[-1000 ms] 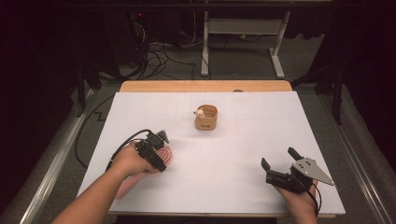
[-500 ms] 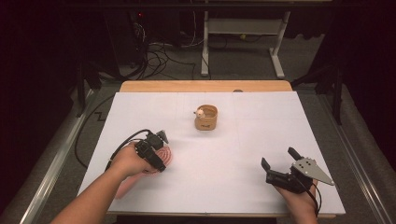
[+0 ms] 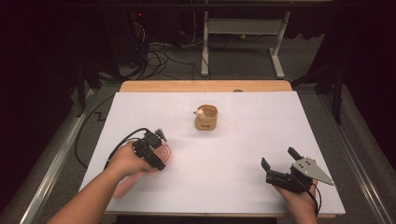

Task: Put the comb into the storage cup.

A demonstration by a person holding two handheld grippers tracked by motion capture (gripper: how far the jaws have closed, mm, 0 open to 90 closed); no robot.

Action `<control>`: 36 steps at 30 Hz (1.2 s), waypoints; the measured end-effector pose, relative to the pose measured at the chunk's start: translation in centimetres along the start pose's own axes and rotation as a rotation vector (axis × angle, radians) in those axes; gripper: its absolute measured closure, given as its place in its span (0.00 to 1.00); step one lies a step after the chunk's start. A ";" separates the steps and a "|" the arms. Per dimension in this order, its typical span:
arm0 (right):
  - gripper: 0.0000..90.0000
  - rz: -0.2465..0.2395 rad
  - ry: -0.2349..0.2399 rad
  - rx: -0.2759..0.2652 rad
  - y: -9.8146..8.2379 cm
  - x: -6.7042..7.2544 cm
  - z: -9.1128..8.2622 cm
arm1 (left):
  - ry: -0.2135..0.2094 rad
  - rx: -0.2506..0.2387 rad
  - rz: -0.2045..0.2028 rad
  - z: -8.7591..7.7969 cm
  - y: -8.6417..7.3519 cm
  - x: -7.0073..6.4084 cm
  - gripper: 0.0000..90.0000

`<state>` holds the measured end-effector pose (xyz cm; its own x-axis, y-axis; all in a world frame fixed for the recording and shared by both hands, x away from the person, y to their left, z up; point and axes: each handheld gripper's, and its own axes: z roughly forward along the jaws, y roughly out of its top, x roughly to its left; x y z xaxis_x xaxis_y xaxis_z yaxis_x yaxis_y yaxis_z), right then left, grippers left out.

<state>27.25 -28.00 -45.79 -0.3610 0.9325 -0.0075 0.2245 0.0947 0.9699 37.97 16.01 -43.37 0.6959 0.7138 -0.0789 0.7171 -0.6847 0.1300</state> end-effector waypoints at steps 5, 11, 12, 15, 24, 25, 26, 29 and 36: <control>0.00 -0.001 0.000 0.002 0.0 0.0 0.0 | -0.010 -0.029 0.014 -0.6 -0.3 -0.2 0.22; 0.00 -0.001 -0.001 0.000 0.0 0.0 0.0 | -0.011 -0.044 0.017 -1.0 -0.3 -0.2 0.22; 0.00 0.000 -0.001 0.000 0.0 0.0 0.0 | -0.003 -0.050 0.015 -1.2 -0.3 -0.1 0.22; 0.00 -0.001 0.000 0.001 0.0 0.0 0.0 | -0.003 -0.057 0.013 -1.6 -0.4 0.0 0.22; 0.00 -0.001 0.000 0.001 0.0 0.0 0.0 | 0.005 -0.073 0.014 -2.8 -0.4 0.1 0.23; 0.00 -0.001 0.001 0.001 0.0 0.0 0.0 | 0.011 -0.081 0.011 -2.9 -0.4 0.1 0.23; 0.00 0.000 0.001 0.001 0.0 0.0 0.0 | 0.004 -0.077 0.012 -3.0 -0.4 0.1 0.23; 0.00 -0.001 0.001 0.003 0.0 0.0 0.0 | 0.002 -0.090 0.011 -3.5 -0.4 0.1 0.23; 0.00 0.000 0.002 0.002 0.0 0.0 0.0 | 0.011 -0.165 0.002 -4.5 -1.1 0.4 0.22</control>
<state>27.25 -27.97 -45.83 -0.3624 0.9320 -0.0067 0.2267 0.0952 0.9693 37.28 17.66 -39.04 0.6963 0.7145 -0.0682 0.6989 -0.6533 0.2911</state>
